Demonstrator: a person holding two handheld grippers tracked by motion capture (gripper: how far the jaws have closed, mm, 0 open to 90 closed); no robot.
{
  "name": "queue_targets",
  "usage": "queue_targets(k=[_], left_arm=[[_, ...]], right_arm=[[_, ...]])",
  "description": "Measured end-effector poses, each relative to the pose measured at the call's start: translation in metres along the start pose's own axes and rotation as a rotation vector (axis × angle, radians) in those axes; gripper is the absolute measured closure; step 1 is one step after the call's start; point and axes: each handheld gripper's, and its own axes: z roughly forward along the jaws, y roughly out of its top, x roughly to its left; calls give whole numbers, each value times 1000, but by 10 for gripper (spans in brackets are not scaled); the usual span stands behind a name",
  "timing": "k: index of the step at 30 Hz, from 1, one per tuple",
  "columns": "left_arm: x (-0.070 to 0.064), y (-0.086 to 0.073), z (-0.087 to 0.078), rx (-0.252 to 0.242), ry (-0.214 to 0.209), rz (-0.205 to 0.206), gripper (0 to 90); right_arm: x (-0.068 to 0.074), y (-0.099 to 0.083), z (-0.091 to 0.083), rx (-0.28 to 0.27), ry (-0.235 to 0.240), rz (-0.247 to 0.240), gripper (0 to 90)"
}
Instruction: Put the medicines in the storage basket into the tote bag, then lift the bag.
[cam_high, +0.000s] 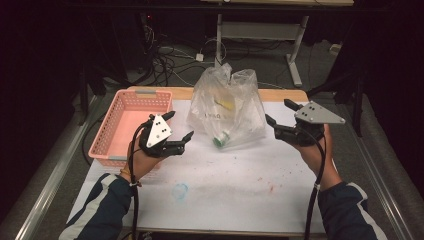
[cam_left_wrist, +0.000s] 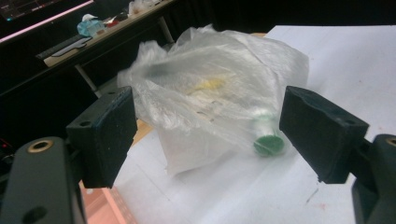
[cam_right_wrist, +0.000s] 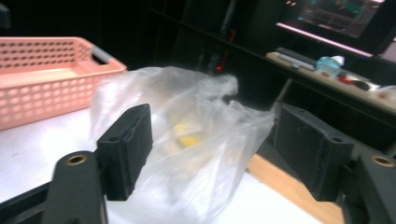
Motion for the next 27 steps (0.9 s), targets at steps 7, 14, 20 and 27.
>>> queue_targets(k=[7, 14, 20, 27], left_arm=[[-6, -15, -18, -4, -15, 24, 174], [-17, -36, -34, 21, -4, 60, 175], [-26, -56, -47, 50, -12, 57, 175], [-32, -80, -54, 91, 9, 45, 175]], right_arm=[[20, -20, -15, 8, 46, -12, 219], [35, -43, -29, 29, 79, 6, 190], [43, -66, -41, 55, 97, 6, 184], [49, -92, -51, 74, 98, 18, 177]])
